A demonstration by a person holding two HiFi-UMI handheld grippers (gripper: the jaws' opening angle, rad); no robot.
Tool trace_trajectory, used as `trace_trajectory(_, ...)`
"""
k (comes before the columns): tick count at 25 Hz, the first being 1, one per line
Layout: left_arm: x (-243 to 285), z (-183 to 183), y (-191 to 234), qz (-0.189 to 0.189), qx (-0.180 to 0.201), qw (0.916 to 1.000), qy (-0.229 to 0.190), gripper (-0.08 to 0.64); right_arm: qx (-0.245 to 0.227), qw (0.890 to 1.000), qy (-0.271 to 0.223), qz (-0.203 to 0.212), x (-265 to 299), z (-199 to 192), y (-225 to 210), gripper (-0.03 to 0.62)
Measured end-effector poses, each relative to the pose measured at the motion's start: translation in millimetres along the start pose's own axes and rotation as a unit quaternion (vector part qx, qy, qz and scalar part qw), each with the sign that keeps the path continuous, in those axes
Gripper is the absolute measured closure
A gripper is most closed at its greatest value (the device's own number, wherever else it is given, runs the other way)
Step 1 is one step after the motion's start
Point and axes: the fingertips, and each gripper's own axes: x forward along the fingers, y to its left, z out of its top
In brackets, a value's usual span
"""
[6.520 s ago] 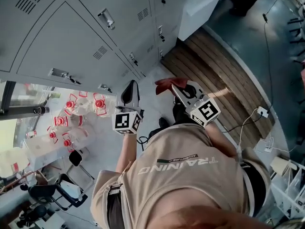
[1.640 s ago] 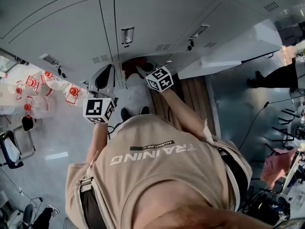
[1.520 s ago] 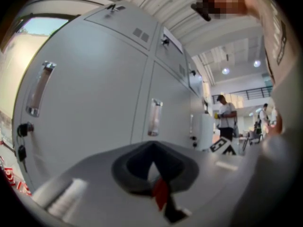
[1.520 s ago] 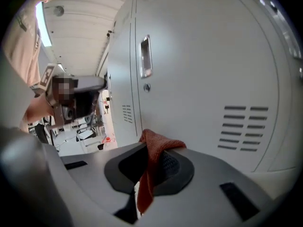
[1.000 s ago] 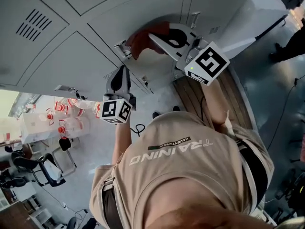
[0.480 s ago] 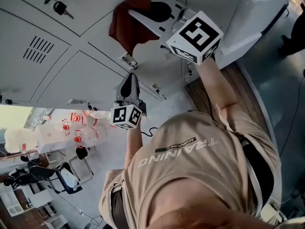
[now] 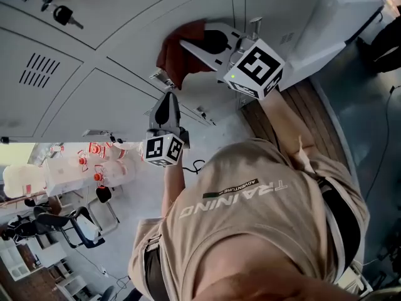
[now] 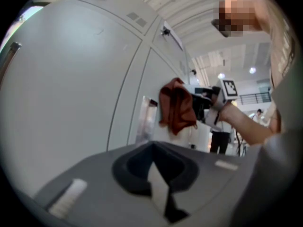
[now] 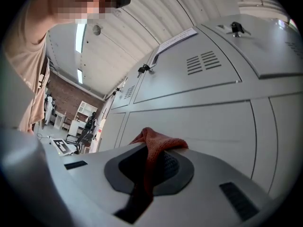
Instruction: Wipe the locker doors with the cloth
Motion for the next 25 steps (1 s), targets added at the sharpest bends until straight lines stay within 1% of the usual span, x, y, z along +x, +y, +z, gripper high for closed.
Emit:
trace_trajectory(4,4.0,-6.3,2.3,0.007,-0.021,0.9998,0.004,0.555,0.019,0.999,0.028,0.020,-4.5,-36.5,8.8,0.565)
trace_trajectory(7,6.1,-9.4,0.3,0.014,-0.016,0.9997,0.010,0.555,0.037,0.997,0.058,0.032,-9.6,-70.3,15.8,0.565)
trace_trajectory(12,8.1,-15.0,3.1,0.029,-0.003,0.9993,0.022,0.555,0.091,0.989,0.110,0.045,-19.8,-139.7,27.2,0.565)
trace_trajectory(16,10.8,-30.1,-0.9,0.037,0.012,0.9987,0.034,0.555,0.105,0.983,0.142,0.053,-27.0,-189.0,38.6,0.565)
trace_trajectory(22,4.3,-50.4,-15.8,0.052,0.017,0.9976,0.042,0.555,0.123,0.970,0.200,0.062,-35.5,-260.9,54.7,0.565)
trace_trajectory(25,-0.3,-57.1,-24.9,0.053,0.014,0.9973,0.049,0.555,0.143,0.959,0.238,0.063,-43.1,-300.6,60.9,0.565)
